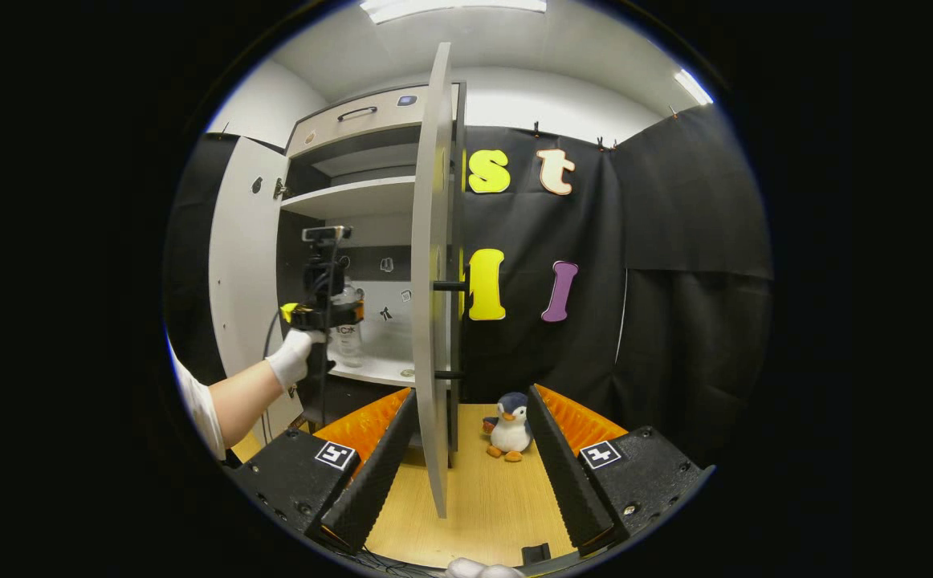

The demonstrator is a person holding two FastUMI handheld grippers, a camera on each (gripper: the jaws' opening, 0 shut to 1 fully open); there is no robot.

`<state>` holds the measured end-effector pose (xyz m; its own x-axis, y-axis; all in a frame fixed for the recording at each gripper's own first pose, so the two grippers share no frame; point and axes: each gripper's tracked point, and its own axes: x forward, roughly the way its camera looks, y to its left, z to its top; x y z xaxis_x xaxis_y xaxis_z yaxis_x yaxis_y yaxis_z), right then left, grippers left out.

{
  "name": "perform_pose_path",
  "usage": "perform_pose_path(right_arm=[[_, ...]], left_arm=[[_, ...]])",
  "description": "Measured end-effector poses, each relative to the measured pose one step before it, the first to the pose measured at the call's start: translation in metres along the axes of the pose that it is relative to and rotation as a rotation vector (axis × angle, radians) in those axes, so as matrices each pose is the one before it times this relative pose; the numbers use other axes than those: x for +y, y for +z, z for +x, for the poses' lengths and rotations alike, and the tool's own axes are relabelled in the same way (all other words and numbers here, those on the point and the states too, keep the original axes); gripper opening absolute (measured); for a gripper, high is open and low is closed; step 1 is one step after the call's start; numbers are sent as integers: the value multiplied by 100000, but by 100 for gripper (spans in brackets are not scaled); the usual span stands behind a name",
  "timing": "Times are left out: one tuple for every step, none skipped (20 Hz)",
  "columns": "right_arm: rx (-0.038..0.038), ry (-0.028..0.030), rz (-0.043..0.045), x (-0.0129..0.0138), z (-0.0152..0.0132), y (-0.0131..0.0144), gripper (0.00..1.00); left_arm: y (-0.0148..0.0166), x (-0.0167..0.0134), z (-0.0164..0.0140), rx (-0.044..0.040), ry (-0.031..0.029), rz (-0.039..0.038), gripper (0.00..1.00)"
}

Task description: Grasp the bottle in the cabinet with the left hand and place it on the coaster, then close the right door with the right hand and the left door with the left hand.

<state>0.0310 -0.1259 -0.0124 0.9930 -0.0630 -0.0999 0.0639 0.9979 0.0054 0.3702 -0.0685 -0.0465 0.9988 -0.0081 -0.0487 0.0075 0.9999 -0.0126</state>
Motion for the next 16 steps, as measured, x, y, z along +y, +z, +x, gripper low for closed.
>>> perform_pose_path(right_arm=[[-48, 288, 123, 75, -63, -138, 83], [319, 308, 201, 87, -14, -98, 83], [395, 573, 210, 202, -30, -296, 83], [345, 555, 49, 184, -94, -190, 83], [192, 667, -305, 166, -49, -252, 83], [407, 765, -508, 154, 30, -260, 83], [652, 247, -390, 108, -64, -396, 83], [308, 257, 42, 110, -44, -131, 83], [268, 57, 188, 118, -180, -206, 84], [126, 111, 222, 106, -166, -138, 84], [226, 72, -112, 200, -113, -194, 84], [453, 119, -273, 170, -120, -131, 84], [190, 242, -301, 178, -186, -165, 83], [296, -75, -403, 143, -99, -82, 84], [104, 84, -359, 145, -91, -139, 84], [410, 36, -367, 148, -145, -197, 84]], left_arm=[[831, -135, -1481, -1938, -964, 872, 77], [620, -5, -1529, -955, -1095, 979, 77], [464, -276, -1351, -922, -1959, 1378, 77], [403, -137, -1530, -851, -1235, 1268, 76], [431, -219, -1467, -563, -1706, 764, 77], [405, -267, -1374, -334, -1912, 336, 76], [89, -407, -1551, -291, -1622, 118, 76], [-10, -386, -1492, 434, -1407, 177, 76], [-58, -305, -1413, 85, -997, -44, 76], [-234, -453, -1356, 235, -1038, -280, 76], [-353, -293, -1256, 445, -418, -440, 76], [-571, -361, -1218, 752, -573, -993, 76], [-588, -391, -1111, 544, -702, -1175, 76], [-739, -389, -1039, 412, -354, -962, 76], [-862, -199, -992, 438, -326, -67, 76], [-841, -52, -972, 340, 743, 81, 76]])
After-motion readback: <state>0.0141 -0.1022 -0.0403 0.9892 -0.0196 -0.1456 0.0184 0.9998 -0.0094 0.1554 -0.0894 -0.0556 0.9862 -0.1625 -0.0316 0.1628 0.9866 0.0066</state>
